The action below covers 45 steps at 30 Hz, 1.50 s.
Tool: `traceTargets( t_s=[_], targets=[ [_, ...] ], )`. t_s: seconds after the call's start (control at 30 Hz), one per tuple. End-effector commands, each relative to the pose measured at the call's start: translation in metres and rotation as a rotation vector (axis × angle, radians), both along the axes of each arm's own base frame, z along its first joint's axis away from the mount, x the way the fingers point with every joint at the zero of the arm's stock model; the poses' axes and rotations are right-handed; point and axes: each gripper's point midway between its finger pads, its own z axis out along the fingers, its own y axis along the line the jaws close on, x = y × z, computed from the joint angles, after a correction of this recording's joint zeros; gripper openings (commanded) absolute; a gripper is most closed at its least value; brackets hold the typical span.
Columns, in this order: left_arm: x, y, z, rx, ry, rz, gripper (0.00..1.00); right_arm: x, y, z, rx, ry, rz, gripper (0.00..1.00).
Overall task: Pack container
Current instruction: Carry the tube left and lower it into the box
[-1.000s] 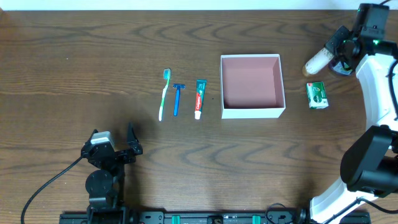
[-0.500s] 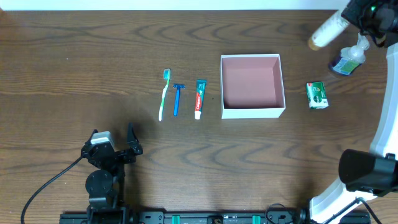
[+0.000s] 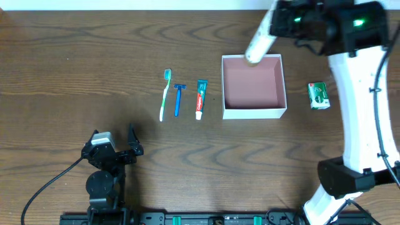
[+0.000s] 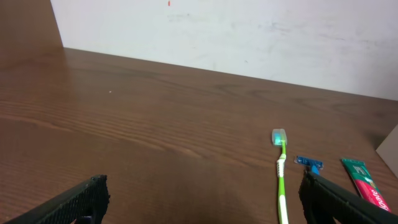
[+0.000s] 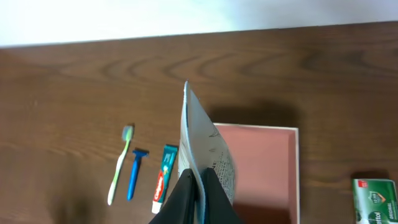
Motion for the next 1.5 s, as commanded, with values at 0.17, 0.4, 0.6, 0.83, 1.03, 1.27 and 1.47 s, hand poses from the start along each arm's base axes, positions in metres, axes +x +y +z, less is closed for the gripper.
traceTargets(
  t_s=[0.17, 0.4, 0.6, 0.83, 1.03, 1.27, 1.47],
  targets=[
    [-0.002, 0.005, -0.019, 0.002, 0.056, 0.03, 0.98, 0.005, 0.012, -0.05, -0.141, 0.091, -0.062, 0.01],
    [-0.002, 0.005, -0.019, 0.002, 0.056, 0.03, 0.98, 0.02, 0.029, -0.09, -0.143, 0.166, -0.03, 0.01],
    [-0.002, 0.005, -0.019, 0.002, 0.056, 0.03, 0.98, 0.034, 0.049, -0.112, -0.112, 0.18, 0.006, 0.01],
    [-0.002, 0.005, -0.019, 0.002, 0.056, 0.03, 0.98, 0.048, 0.061, -0.126, -0.103, 0.167, 0.007, 0.01],
    [-0.002, 0.005, -0.019, 0.002, 0.056, 0.03, 0.98, 0.052, 0.061, -0.131, -0.109, 0.166, -0.001, 0.01],
    [-0.002, 0.005, -0.019, 0.002, 0.056, 0.03, 0.98, 0.06, 0.062, -0.128, -0.105, 0.136, -0.009, 0.01],
    [-0.002, 0.005, -0.019, 0.002, 0.056, 0.03, 0.98, 0.06, 0.062, -0.128, -0.101, 0.136, -0.014, 0.01]
  ],
)
